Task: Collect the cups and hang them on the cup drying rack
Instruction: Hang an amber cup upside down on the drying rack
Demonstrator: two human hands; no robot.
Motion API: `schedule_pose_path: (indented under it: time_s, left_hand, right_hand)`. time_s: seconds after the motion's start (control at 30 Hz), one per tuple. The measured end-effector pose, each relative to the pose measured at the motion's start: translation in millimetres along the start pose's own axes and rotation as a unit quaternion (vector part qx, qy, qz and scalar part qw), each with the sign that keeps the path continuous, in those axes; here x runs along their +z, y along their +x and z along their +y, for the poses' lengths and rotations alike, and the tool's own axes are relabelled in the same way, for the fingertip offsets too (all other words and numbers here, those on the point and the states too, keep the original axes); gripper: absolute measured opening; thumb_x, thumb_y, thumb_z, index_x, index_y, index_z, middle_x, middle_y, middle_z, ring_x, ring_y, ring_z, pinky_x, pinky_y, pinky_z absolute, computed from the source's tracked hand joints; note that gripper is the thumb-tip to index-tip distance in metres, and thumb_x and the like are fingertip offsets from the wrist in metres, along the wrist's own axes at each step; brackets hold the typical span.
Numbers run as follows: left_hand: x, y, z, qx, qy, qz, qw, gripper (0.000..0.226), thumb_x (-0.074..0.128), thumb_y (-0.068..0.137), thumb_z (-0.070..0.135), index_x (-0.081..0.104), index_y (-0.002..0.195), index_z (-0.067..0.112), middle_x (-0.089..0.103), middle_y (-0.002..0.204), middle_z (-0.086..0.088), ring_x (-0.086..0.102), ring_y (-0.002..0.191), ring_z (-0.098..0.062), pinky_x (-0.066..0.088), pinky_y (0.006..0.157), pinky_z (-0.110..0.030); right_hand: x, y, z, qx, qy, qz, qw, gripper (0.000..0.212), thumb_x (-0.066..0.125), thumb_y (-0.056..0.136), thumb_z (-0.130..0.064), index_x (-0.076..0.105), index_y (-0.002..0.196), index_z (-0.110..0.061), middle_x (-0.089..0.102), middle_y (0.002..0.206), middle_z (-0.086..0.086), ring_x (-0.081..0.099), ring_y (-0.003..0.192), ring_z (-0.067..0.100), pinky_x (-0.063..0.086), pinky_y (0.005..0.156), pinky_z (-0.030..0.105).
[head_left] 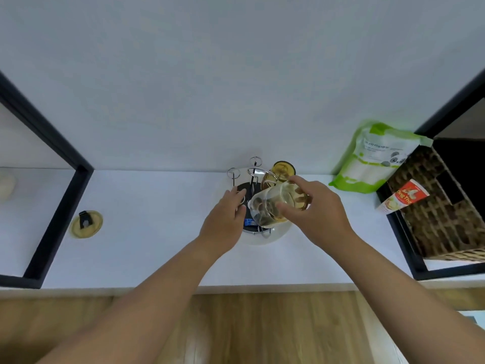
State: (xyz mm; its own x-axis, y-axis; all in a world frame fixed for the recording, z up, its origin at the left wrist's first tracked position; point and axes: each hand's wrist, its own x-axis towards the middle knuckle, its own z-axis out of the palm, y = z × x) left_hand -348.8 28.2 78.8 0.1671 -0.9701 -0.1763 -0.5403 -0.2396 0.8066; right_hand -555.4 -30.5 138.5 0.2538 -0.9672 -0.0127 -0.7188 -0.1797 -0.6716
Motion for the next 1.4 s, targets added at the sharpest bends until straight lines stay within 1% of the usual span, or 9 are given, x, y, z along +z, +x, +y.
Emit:
schedule_pose_path:
  time_s: [0.13,0.27,0.37,0.5,0.63,0.83,1.0,1.13,1.4]
  left_hand:
    - [8.3,2.9,-7.4,-0.008,0.006,0.002,1.000,0.049,0.036,0.109,0.024,0.031,0.158,0.026,0.019,0.167,0.006,0.009,0.154,-0.008,0.017,0.120,-0.029]
    - [10.6,5.0,-12.3,-0.012,0.014,0.002,1.000,0.049,0.033,0.109,0.024,0.028,0.158,0.025,0.019,0.167,0.007,0.008,0.153,-0.006,0.016,0.119,-0.027]
    - [10.8,7.2,-15.1,-0.009,0.024,0.001,1.000,0.049,0.031,0.109,0.022,0.028,0.158,0.022,0.020,0.167,0.006,0.009,0.154,-0.008,0.016,0.118,-0.028]
    - [11.4,8.5,-17.9,-0.004,0.041,0.003,0.999,0.049,0.029,0.109,0.020,0.028,0.158,0.022,0.021,0.167,0.005,0.010,0.154,-0.009,0.015,0.123,-0.030]
    - [13.3,8.6,-20.4,-0.003,0.045,0.006,0.999,0.050,0.029,0.109,0.021,0.027,0.159,0.022,0.019,0.167,0.005,0.011,0.154,-0.010,0.015,0.123,-0.031]
    - [17.4,9.0,-23.9,0.011,0.056,0.019,0.998,0.050,0.029,0.109,0.021,0.025,0.159,0.020,0.019,0.168,0.004,0.010,0.154,-0.011,0.015,0.124,-0.034]
    - [20.3,9.3,-27.9,0.024,0.085,0.033,0.996,0.051,0.028,0.108,0.020,0.023,0.160,0.019,0.018,0.168,0.004,0.010,0.154,-0.011,0.012,0.123,-0.030]
    - [19.7,11.0,-31.6,0.033,0.104,0.035,0.993,0.052,0.029,0.108,0.018,0.023,0.160,0.018,0.016,0.168,0.004,0.009,0.155,-0.012,0.009,0.122,-0.028]
    - [19.6,14.5,-33.4,0.043,0.121,0.046,0.991,0.052,0.029,0.108,0.019,0.023,0.160,0.017,0.017,0.168,0.003,0.012,0.154,-0.013,0.011,0.122,-0.029]
  right_hand:
    - [9.7,4.1,-0.9,-0.035,-0.030,-0.020,0.999,0.068,0.079,0.082,-0.049,0.059,0.145,-0.033,0.059,0.104,-0.006,0.057,0.096,0.014,0.039,0.076,0.024]
    - [16.3,11.5,-4.4,-0.060,-0.074,-0.034,0.995,0.071,0.076,0.085,-0.052,0.054,0.150,-0.033,0.055,0.109,-0.008,0.055,0.101,0.014,0.038,0.082,0.026]
    - [20.9,16.1,-6.8,-0.072,-0.098,-0.048,0.991,0.071,0.076,0.086,-0.053,0.054,0.150,-0.033,0.059,0.117,-0.006,0.060,0.107,0.018,0.041,0.082,0.027]
    - [27.7,21.4,-9.8,-0.099,-0.143,-0.065,0.983,0.069,0.073,0.087,-0.054,0.053,0.150,-0.035,0.058,0.121,-0.006,0.062,0.105,0.020,0.044,0.079,0.030]
    - [37.0,24.7,-7.8,-0.128,-0.181,-0.077,0.972,0.069,0.071,0.087,-0.053,0.053,0.150,-0.033,0.061,0.133,-0.003,0.064,0.110,0.021,0.050,0.082,0.033]
    - [52.2,27.4,-0.2,-0.140,-0.220,-0.087,0.961,0.070,0.071,0.087,-0.055,0.054,0.150,-0.031,0.065,0.130,-0.004,0.060,0.117,0.022,0.046,0.080,0.030]
    - [59.1,27.1,9.8,-0.130,-0.244,-0.113,0.954,0.072,0.069,0.089,-0.056,0.052,0.152,-0.028,0.066,0.131,-0.001,0.045,0.133,0.024,0.048,0.099,0.039]
    - [64.6,29.0,13.0,-0.132,-0.258,-0.118,0.950,0.072,0.068,0.089,-0.056,0.051,0.153,-0.027,0.068,0.131,-0.001,0.043,0.133,0.024,0.048,0.102,0.042]
    - [70.1,30.6,16.3,-0.137,-0.286,-0.108,0.942,0.070,0.068,0.090,-0.057,0.053,0.151,-0.027,0.072,0.127,-0.002,0.049,0.123,0.023,0.047,0.095,0.040]
